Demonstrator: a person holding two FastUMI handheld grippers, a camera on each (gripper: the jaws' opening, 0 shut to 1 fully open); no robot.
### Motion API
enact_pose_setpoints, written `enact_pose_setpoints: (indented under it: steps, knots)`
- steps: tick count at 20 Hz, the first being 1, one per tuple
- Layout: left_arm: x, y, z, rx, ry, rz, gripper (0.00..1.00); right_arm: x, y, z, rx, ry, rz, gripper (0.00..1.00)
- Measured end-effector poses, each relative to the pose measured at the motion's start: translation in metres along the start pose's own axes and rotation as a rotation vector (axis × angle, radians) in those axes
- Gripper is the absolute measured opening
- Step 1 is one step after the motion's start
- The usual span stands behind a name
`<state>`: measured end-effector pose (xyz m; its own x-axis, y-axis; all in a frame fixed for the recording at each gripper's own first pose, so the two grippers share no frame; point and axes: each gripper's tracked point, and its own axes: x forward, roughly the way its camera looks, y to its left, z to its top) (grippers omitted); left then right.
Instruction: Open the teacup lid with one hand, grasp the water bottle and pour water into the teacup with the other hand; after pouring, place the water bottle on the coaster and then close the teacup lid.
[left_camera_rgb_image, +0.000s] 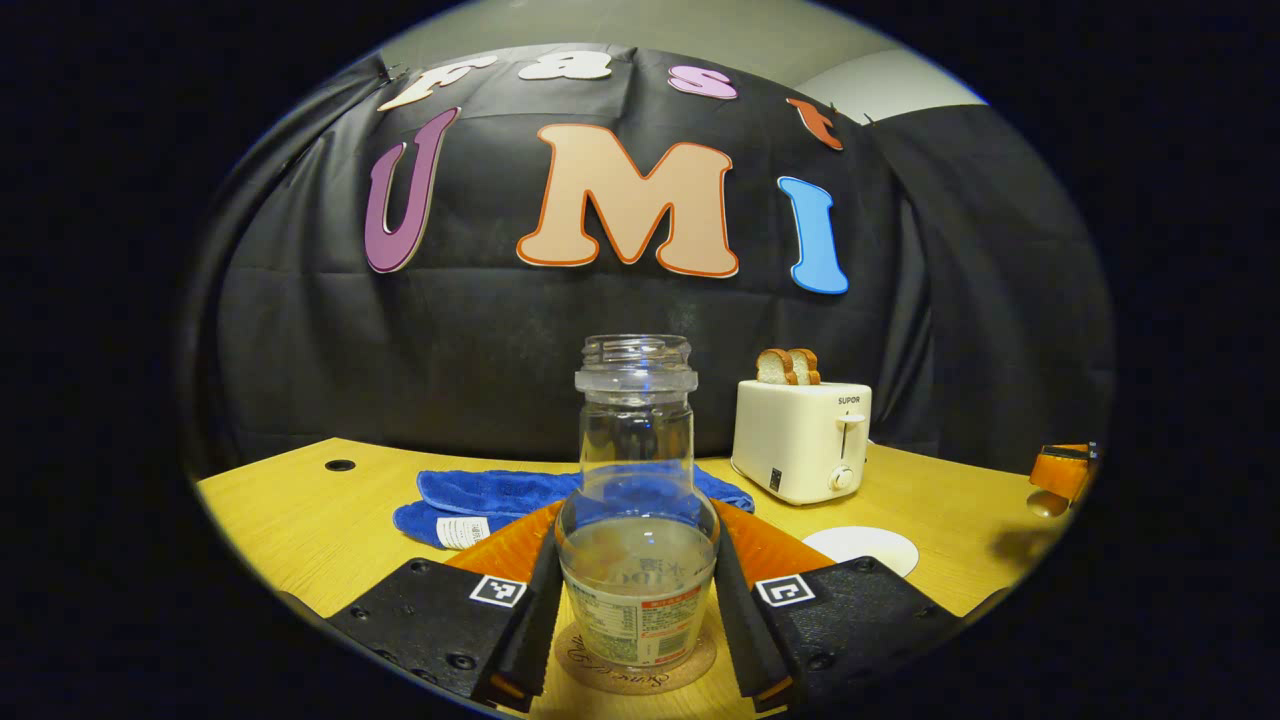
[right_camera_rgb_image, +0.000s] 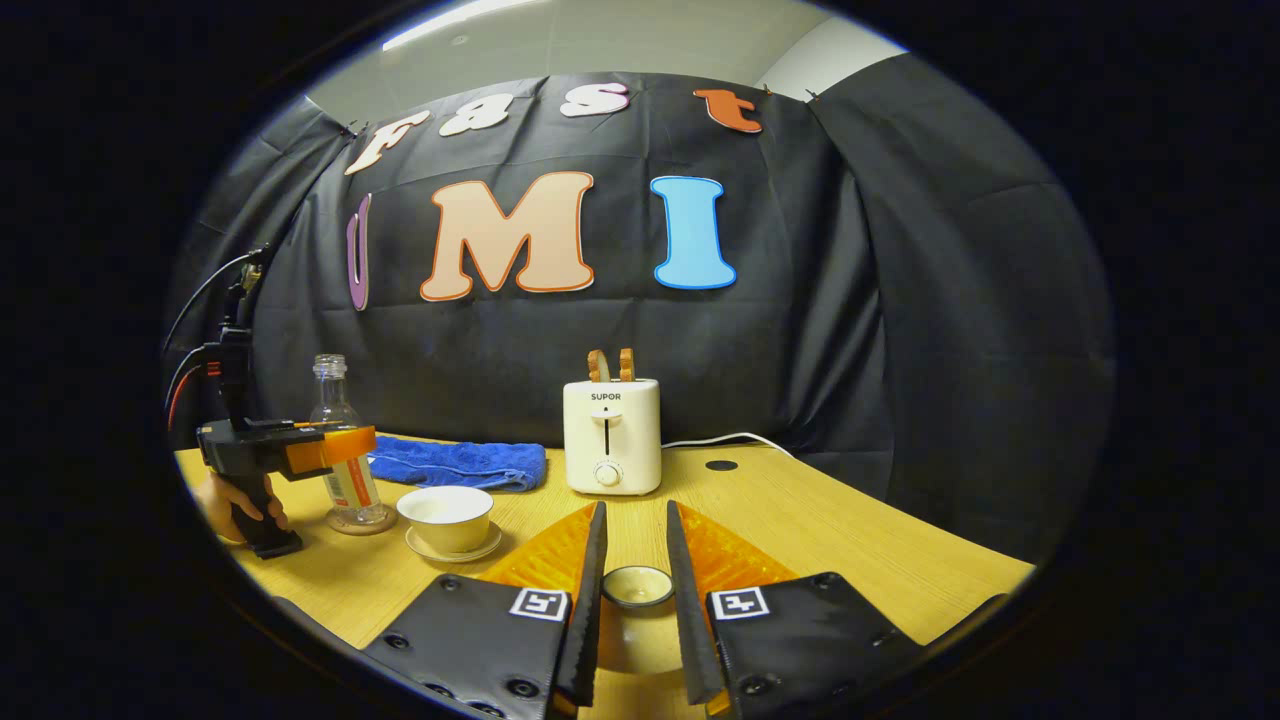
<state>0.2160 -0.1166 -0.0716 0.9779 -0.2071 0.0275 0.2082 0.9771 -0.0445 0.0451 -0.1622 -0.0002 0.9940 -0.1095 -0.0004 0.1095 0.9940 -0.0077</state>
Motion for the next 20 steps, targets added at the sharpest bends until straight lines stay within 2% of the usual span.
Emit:
enact_pose_setpoints:
  steps: [5, 10, 11, 13, 14, 20]
  knots:
    - [0.0, -0.003, -0.002, 0.033, 0.005, 0.0, 0.68, 0.0, 0.0, 0.0, 0.0, 0.0, 0.0, 0.38]
    - [0.0, -0.002, -0.007, 0.055, 0.024, 0.001, 0.73, 0.001, 0.001, -0.001, 0.0, -0.001, -0.001, 0.38]
    - [0.0, -0.002, -0.005, 0.049, 0.016, 0.009, 0.77, 0.002, 0.001, 0.0, 0.0, 0.0, -0.001, 0.38]
    - [-0.002, 0.004, -0.006, 0.051, 0.021, 0.033, 0.97, 0.001, 0.001, 0.0, 0.001, -0.001, 0.004, 0.37]
    - [-0.004, 0.004, -0.007, 0.047, 0.024, 0.037, 0.93, 0.001, 0.004, 0.0, 0.001, -0.001, 0.015, 0.38]
    - [-0.035, 0.008, -0.005, 0.05, 0.022, 0.034, 0.95, -0.001, 0.02, -0.001, 0.004, 0.002, 0.093, 0.38]
